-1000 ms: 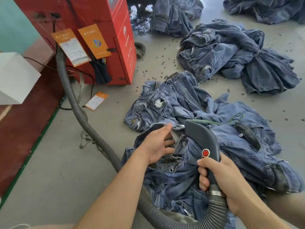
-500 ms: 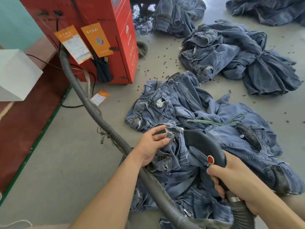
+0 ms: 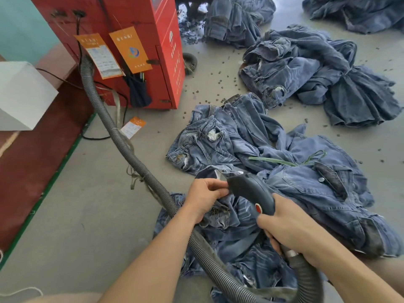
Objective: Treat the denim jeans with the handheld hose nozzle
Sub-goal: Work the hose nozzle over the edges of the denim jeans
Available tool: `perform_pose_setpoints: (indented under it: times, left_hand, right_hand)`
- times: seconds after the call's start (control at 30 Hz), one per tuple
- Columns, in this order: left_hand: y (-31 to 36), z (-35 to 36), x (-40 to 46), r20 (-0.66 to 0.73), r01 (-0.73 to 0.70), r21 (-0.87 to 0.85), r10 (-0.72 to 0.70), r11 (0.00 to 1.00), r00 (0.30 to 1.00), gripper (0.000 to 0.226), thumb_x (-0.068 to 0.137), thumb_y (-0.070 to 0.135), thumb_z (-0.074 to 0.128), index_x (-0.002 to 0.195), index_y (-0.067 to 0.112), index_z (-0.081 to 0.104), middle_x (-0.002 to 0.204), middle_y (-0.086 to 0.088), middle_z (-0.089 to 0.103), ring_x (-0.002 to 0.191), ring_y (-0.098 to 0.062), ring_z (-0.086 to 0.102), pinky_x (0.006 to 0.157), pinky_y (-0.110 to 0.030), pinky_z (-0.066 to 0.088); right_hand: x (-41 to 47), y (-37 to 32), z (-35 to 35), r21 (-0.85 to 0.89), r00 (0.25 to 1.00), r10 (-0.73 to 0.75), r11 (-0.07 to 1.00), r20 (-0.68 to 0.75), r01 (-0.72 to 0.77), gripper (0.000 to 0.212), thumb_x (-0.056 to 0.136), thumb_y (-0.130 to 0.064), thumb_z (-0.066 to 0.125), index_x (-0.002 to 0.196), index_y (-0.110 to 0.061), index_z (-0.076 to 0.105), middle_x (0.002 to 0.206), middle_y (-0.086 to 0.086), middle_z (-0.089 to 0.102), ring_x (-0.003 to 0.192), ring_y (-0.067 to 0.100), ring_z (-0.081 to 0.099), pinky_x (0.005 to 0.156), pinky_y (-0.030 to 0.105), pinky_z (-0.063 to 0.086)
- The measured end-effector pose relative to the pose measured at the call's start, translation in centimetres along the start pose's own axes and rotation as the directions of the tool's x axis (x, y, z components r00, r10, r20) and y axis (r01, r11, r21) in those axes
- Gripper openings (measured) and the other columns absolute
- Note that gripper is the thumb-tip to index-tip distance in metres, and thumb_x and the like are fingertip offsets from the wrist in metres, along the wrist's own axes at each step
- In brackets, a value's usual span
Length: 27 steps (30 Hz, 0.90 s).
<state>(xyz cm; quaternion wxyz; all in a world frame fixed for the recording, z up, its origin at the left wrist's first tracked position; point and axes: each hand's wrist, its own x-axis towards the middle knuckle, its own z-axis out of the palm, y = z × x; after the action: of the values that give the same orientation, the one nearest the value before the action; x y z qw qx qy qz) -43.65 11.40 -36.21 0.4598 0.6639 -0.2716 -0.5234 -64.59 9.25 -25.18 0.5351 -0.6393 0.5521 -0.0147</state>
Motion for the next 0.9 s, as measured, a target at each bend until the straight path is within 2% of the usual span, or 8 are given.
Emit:
perform_pose_setpoints:
  times: [0.13, 0.3, 0.4, 0.47, 0.57, 0.63, 0.77, 0.9]
  left_hand:
    - [-0.3, -0.3, -0.1, -0.058, 0.007, 0.024, -0.005, 1.000, 0.998, 0.038, 0.085, -0.005, 0.077, 0.072, 0.031, 0.080, 0.084, 0.009, 0.080, 0.081, 0.000, 0.073, 0.073, -0.012, 0.052]
    - [-0.2, -0.4, 0.0, -0.024, -0.019, 0.104, 0.022, 0.994, 0.999, 0.035, 0.086, -0.006, 0.075, 0.077, 0.027, 0.078, 0.081, 0.009, 0.079, 0.078, 0.000, 0.072, 0.075, -0.013, 0.054]
    - [-0.8, -0.6, -0.2, -0.051, 0.013, 0.027, -0.011, 1.000, 0.999, 0.033, 0.088, -0.009, 0.072, 0.080, 0.022, 0.076, 0.074, 0.012, 0.077, 0.071, 0.004, 0.069, 0.068, -0.009, 0.051]
    - [-0.8, -0.8, -0.2, -0.062, 0.057, -0.066, -0.061, 0.996, 0.996, 0.030, 0.093, -0.011, 0.064, 0.086, 0.017, 0.071, 0.074, 0.009, 0.074, 0.070, -0.002, 0.066, 0.067, -0.012, 0.050]
    - [-0.9, -1.2, 0.0, -0.008, 0.147, -0.212, -0.152, 0.966, 0.988, 0.028, 0.100, -0.014, 0.051, 0.094, 0.011, 0.062, 0.081, -0.002, 0.068, 0.077, -0.012, 0.061, 0.079, -0.023, 0.050]
    - [-1.0, -1.1, -0.2, 0.018, 0.170, -0.227, -0.170, 0.959, 0.985, 0.026, 0.100, -0.014, 0.050, 0.095, 0.009, 0.060, 0.086, -0.007, 0.068, 0.084, -0.016, 0.062, 0.090, -0.030, 0.049]
    - [-0.8, -1.0, -0.2, -0.012, 0.165, -0.154, -0.169, 0.974, 0.986, 0.029, 0.101, -0.014, 0.047, 0.096, 0.012, 0.058, 0.092, -0.006, 0.067, 0.089, -0.016, 0.061, 0.094, -0.032, 0.047]
    - [-0.3, -0.7, 0.3, -0.001, 0.148, -0.135, -0.149, 0.980, 0.989, 0.026, 0.102, -0.011, 0.048, 0.097, 0.012, 0.058, 0.090, -0.006, 0.068, 0.091, -0.018, 0.059, 0.096, -0.036, 0.044]
  right_hand:
    - [1.0, 0.1, -1.2, 0.235, 0.995, 0.054, 0.971, -0.087, -0.032, 0.011, 0.088, -0.003, 0.057, 0.089, -0.009, 0.048, 0.058, 0.011, 0.052, 0.042, 0.023, 0.048, 0.046, 0.033, 0.042]
    - [0.3, 0.0, -0.1, 0.324, 0.981, 0.093, 0.935, 0.169, -0.145, 0.016, 0.085, -0.003, 0.061, 0.091, -0.011, 0.049, 0.061, 0.012, 0.054, 0.042, 0.023, 0.045, 0.043, 0.030, 0.042]
    - [1.7, -0.3, -0.4, 0.418, 0.985, 0.155, 0.892, 0.074, -0.172, 0.015, 0.089, 0.001, 0.058, 0.090, -0.010, 0.048, 0.062, 0.012, 0.052, 0.045, 0.023, 0.045, 0.046, 0.030, 0.041]
    - [1.3, 0.3, -1.3, 0.491, 0.987, 0.154, 0.857, 0.039, -0.154, 0.016, 0.087, 0.001, 0.059, 0.088, -0.011, 0.048, 0.062, 0.012, 0.051, 0.044, 0.023, 0.044, 0.046, 0.031, 0.041]
    - [-0.2, 1.1, -0.3, 0.421, 0.979, 0.130, 0.888, 0.158, -0.186, 0.017, 0.081, -0.006, 0.063, 0.090, -0.012, 0.050, 0.063, 0.012, 0.053, 0.043, 0.023, 0.046, 0.044, 0.030, 0.042]
    - [0.0, 0.5, 0.9, 0.360, 0.974, 0.111, 0.916, 0.198, -0.178, 0.014, 0.083, -0.007, 0.062, 0.090, -0.010, 0.050, 0.063, 0.012, 0.053, 0.043, 0.022, 0.046, 0.045, 0.030, 0.042]
    - [1.5, -0.6, 0.5, 0.315, 0.996, 0.085, 0.946, -0.011, -0.077, 0.012, 0.092, -0.003, 0.056, 0.089, -0.009, 0.047, 0.063, 0.014, 0.050, 0.043, 0.023, 0.045, 0.048, 0.035, 0.041]
    - [-0.8, 0.0, 0.6, 0.193, 0.997, 0.049, 0.979, 0.058, -0.060, 0.014, 0.082, -0.009, 0.058, 0.092, -0.007, 0.048, 0.056, 0.015, 0.057, 0.041, 0.025, 0.049, 0.044, 0.034, 0.045]
